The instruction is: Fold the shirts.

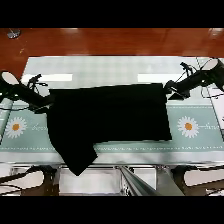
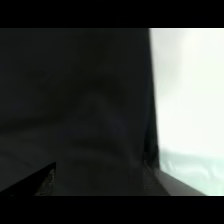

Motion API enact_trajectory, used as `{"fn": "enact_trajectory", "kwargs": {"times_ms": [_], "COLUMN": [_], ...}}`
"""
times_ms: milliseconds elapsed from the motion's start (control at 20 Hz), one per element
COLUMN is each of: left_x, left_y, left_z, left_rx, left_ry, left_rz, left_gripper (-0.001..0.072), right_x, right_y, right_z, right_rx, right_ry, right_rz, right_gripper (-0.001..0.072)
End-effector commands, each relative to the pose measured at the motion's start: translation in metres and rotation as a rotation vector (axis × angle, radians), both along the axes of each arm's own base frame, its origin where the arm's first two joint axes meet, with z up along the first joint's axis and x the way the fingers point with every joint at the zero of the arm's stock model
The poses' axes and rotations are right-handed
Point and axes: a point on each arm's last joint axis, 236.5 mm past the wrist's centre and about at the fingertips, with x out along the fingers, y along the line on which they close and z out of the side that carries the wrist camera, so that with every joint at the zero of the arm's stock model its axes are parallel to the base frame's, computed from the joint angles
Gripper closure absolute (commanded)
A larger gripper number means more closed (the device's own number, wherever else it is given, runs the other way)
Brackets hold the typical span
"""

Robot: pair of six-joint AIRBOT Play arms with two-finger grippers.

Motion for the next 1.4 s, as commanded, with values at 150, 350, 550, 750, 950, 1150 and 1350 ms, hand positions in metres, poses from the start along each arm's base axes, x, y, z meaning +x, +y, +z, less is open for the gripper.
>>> {"fn": "enact_trajectory", "kwargs": {"times_ms": [150,350,550,750,950,1150,1350], "left_x": [-0.042,-0.102,-0.148,-0.156,-0.156,-0.158,-0.164], "left_y": [0.043,0.054,0.025,-0.007,-0.025,-0.033,-0.036], "left_z": [0.037,0.016,-0.02,-0.042,-0.044,-0.048,-0.051], "left_rx": [0.036,-0.034,-0.099,-0.117,-0.137,-0.141,-0.125], "left_ry": [-0.039,0.086,0.237,0.231,0.215,0.197,0.145], "left_rz": [0.191,0.357,0.381,0.314,0.254,0.285,0.27], "left_gripper": [0.0009,0.0009,0.001,0.0011,0.0011,0.0012,0.0012], "right_x": [-0.042,-0.088,-0.109,-0.111,-0.115,-0.115,-0.107], "right_y": [-0.008,0.005,0.02,0.023,0.025,0.026,-0.01], "right_z": [0.056,0.047,0.03,0.028,0.028,0.028,0.021], "right_rx": [-0.042,-0.045,0.01,0.024,0.033,0.041,-0.089], "right_ry": [-0.195,-0.281,-0.246,-0.238,-0.217,-0.214,-0.227], "right_rz": [-0.053,-0.107,-0.134,-0.143,-0.139,-0.147,-0.19], "right_gripper": [0.0089,0.009,0.009,0.009,0.009,0.009,0.009]}}
